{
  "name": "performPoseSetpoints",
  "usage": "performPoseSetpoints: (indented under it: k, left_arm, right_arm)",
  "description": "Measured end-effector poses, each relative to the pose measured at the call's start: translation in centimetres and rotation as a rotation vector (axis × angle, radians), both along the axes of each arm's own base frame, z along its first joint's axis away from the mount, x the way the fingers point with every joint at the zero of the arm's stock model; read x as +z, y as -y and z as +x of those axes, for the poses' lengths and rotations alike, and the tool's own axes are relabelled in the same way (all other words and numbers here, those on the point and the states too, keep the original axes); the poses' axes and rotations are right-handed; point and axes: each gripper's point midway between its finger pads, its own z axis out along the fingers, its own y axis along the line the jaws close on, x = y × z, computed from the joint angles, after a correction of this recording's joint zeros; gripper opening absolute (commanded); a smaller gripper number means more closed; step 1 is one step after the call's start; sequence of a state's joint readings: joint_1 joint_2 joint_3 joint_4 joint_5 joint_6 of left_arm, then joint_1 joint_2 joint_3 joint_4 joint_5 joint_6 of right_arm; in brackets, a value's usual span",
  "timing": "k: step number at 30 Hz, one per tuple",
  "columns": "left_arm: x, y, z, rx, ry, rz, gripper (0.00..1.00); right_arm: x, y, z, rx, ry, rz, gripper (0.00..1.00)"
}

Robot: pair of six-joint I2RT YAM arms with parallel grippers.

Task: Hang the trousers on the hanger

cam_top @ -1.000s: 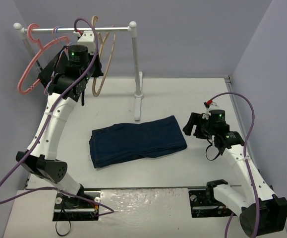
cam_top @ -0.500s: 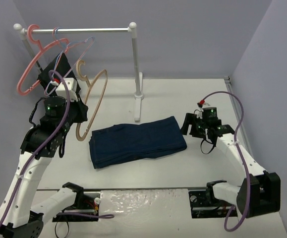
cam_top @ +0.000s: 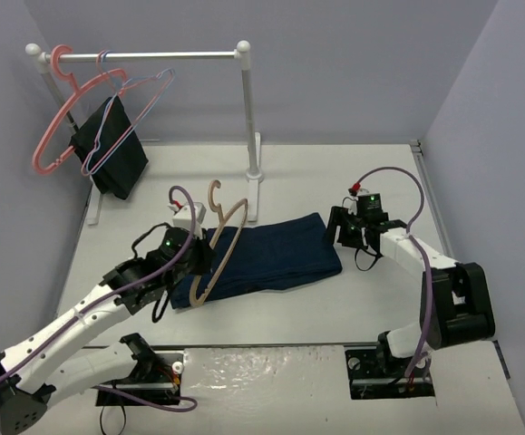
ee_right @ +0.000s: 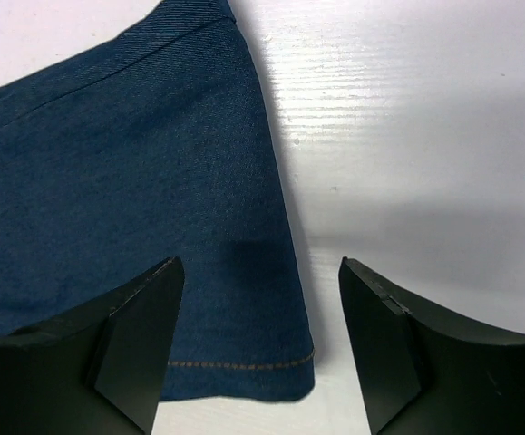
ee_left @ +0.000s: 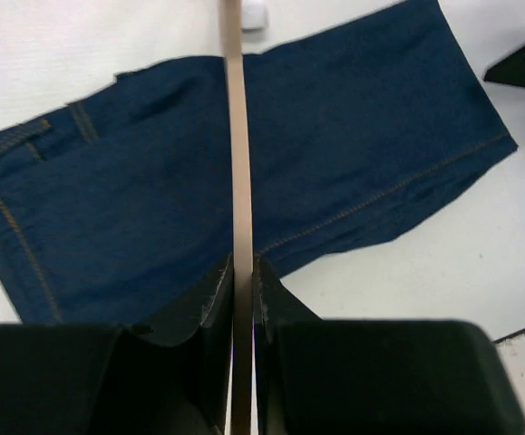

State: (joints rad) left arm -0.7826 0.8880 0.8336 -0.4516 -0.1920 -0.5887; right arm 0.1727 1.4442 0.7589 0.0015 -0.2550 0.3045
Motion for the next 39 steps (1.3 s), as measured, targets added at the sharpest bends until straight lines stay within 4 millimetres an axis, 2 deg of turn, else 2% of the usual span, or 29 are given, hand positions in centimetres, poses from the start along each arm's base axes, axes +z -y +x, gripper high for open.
performPoseSetpoints:
  k: [3, 6, 11, 15, 18, 22, 26, 33, 39]
  left_arm:
    - [-0.2, 1.4, -0.1, -0.003, 0.032, -0.01, 0.0]
    - [-0.2, 1.8, 0.3, 0.025, 0.063, -0.038, 0.0]
    - [-1.4, 2.0, 0.2, 0.045, 0.064, -0.031, 0.0]
    - [-0.9, 1.5, 0.2, 0.064, 0.081, -0.035, 0.0]
    - [-0.1, 1.1, 0.2, 0.072, 0.104, -0.052, 0.0]
    - [0.3, 1.7, 0.1, 0.055, 0.112, -0.072, 0.0]
    - [-0.3, 3.7, -0.1, 0.009, 0.104, -0.074, 0.0]
    - [-1.1, 7.7, -0.4, -0.026, 0.132, -0.087, 0.0]
    - [-1.6, 8.6, -0.1, 0.06, 0.16, -0.113, 0.0]
  right_arm:
    - [-1.4, -0.2, 0.4, 0.018, -0.018, -0.002, 0.65]
    - [-3.0, -0.6, 0.6, 0.041, -0.048, 0.011, 0.59]
    - [-3.1, -1.7, 2.4, 0.074, -0.01, 0.058, 0.33]
    - [-3.5, -2.1, 1.7, 0.088, -0.026, 0.083, 0.06]
    - [-3.2, -2.2, 1.1, 0.087, -0.031, 0.098, 0.0]
    - [-1.3, -2.3, 0.5, 0.089, -0.008, 0.108, 0.0]
    - [1.8, -2.7, 0.3, 0.082, 0.046, 0.142, 0.0]
    - [7.4, -4.9, -0.9, 0.086, 0.135, 0.262, 0.0]
    - [10.0, -7.9, -2.8, 0.117, 0.141, 0.358, 0.0]
